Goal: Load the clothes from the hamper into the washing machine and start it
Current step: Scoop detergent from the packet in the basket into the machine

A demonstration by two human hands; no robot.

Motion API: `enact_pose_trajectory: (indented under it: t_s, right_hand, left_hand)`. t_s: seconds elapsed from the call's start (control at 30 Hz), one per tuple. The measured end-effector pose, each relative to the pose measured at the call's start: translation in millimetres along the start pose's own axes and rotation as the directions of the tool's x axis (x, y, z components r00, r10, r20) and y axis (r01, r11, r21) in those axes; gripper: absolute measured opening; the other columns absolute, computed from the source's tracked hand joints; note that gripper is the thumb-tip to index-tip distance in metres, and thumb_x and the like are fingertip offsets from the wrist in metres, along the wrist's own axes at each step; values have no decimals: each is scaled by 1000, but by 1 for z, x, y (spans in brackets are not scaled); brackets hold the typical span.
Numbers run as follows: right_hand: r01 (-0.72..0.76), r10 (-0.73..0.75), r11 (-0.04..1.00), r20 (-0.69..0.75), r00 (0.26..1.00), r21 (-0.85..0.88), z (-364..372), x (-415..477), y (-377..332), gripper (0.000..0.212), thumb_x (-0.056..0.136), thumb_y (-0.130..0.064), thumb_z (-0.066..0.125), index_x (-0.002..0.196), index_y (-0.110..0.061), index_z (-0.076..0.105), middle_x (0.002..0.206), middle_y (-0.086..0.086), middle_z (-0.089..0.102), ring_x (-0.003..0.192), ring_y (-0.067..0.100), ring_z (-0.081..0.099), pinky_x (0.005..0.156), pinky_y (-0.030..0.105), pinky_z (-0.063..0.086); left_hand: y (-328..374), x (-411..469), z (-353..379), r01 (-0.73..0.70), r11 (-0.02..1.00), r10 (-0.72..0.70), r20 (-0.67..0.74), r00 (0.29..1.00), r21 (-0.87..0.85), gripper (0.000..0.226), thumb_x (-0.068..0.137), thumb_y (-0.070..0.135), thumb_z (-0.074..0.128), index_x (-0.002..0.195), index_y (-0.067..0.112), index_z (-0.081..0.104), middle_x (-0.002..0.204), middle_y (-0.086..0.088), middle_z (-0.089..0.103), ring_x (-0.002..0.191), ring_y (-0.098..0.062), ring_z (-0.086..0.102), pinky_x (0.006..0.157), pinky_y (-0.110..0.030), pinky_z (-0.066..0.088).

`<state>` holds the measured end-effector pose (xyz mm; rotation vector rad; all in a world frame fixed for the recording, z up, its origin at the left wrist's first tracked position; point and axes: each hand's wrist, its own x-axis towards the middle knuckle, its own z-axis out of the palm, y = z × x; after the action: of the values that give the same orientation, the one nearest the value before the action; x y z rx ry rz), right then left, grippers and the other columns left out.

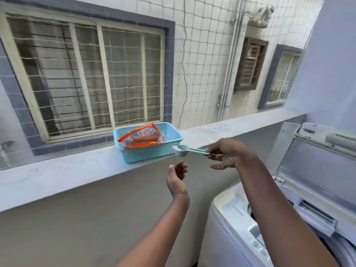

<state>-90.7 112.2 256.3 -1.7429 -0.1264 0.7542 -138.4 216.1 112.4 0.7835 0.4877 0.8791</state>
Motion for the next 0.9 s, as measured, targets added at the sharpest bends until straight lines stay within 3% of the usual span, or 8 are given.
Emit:
enact_pose_trajectory:
  t_s: [0.23, 0.43, 0.6, 0.73, 0.83, 0.9]
  right_hand:
    - [-53, 61, 995, -102, 993, 81, -77, 21, 47, 21, 87, 2, 53, 69, -8, 54, 70, 2, 51, 63, 10, 47, 61, 36, 45]
    - [-43, 92, 982, -264, 960, 184, -170, 37, 93, 25, 86, 6, 53, 66, -9, 51, 70, 4, 51, 65, 13, 48, 61, 33, 43]
    - [-52, 146, 965, -360, 921, 256, -256, 45, 137, 26, 87, 7, 51, 69, -10, 48, 69, 7, 46, 63, 16, 47, 59, 33, 43]
    - [-63, 198, 958, -481, 854, 281, -322, 49, 174, 27, 88, 5, 55, 64, -8, 50, 67, 7, 48, 62, 15, 48, 59, 30, 45]
    - [-77, 252, 941, -535, 806, 329, -359, 52, 201, 26, 90, 3, 53, 66, -7, 52, 70, 8, 51, 64, 14, 51, 54, 29, 46]
    - [-91, 291, 930, -560, 775, 357, -377, 52, 219, 23, 90, 3, 52, 69, -6, 52, 69, 9, 51, 61, 15, 54, 44, 23, 48]
  left_hand:
    - [-61, -14, 46, 280, 959, -273, 119, 955, -50, 42, 102, 29, 25, 82, 14, 59, 56, 10, 70, 51, 3, 63, 67, -18, 39]
    - [-131, -43, 104, 467, 884, -462, 133, 877, -6, 39, 101, 29, 30, 84, 11, 60, 84, -4, 62, 76, -15, 58, 70, -20, 43]
    - [-201, -68, 150, 538, 836, -549, 137, 825, 111, 38, 101, 29, 30, 87, 12, 61, 87, -3, 63, 78, -12, 58, 73, -19, 41]
    - [-251, -84, 181, 586, 794, -606, 136, 783, 166, 32, 101, 23, 31, 106, 5, 57, 88, -4, 62, 79, -13, 58, 72, -18, 44]
    - [-286, -94, 199, 618, 751, -654, 135, 744, 232, 32, 101, 26, 32, 99, 9, 59, 86, -2, 61, 79, -10, 57, 72, -17, 42]
    - [-306, -103, 208, 636, 710, -690, 117, 715, 302, 29, 100, 26, 37, 94, 11, 61, 88, -1, 61, 79, -11, 56, 71, -19, 41]
